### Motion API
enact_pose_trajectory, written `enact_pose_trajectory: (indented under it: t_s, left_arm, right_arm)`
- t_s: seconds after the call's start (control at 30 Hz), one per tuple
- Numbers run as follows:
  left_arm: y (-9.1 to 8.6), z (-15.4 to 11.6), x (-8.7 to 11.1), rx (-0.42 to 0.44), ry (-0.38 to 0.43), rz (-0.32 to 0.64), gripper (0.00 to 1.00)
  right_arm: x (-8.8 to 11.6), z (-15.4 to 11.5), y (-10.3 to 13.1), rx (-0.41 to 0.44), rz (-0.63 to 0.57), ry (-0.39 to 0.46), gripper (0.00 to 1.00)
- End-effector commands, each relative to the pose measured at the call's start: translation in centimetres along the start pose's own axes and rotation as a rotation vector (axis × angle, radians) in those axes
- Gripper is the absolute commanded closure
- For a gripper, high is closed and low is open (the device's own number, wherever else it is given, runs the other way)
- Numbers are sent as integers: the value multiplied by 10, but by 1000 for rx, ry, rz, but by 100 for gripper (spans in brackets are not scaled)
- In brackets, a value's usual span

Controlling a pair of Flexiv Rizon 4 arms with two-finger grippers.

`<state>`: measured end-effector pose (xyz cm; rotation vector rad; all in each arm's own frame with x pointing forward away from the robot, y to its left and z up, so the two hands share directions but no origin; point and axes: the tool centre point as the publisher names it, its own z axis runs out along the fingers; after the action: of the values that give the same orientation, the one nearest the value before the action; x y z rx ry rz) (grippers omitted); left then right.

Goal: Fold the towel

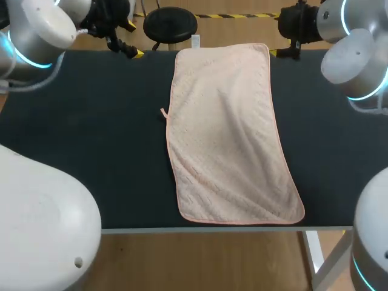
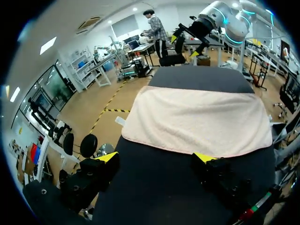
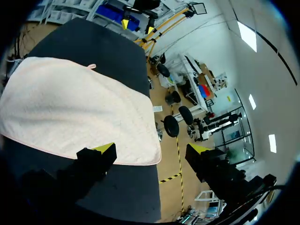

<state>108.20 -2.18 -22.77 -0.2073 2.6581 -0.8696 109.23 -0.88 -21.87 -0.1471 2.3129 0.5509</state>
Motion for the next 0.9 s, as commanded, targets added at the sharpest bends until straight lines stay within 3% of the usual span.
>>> enact_pose_trajectory:
  t_s: [0.03, 0.17, 0.2, 0.5, 0.73, 0.9]
  left_arm:
    - [-1, 13, -3, -583, 186, 417, 0]
    - [-8, 30, 9, -657, 201, 540, 0]
    - [-9, 33, 11, -662, 198, 552, 0]
    - [-8, 48, 23, -637, 206, 533, 0]
    - [-9, 59, 29, -670, 231, 518, 0]
    - [-5, 67, 28, -682, 252, 381, 0]
  right_arm:
    - [2, 5, 3, 420, -515, 283, 0]
    - [19, 9, 1, 517, -446, 451, 0]
    - [23, 9, 1, 522, -418, 450, 0]
    - [44, 6, -7, 610, -271, 672, 0]
    - [52, 3, -5, 673, -153, 700, 0]
    - [58, 1, -5, 677, -58, 627, 0]
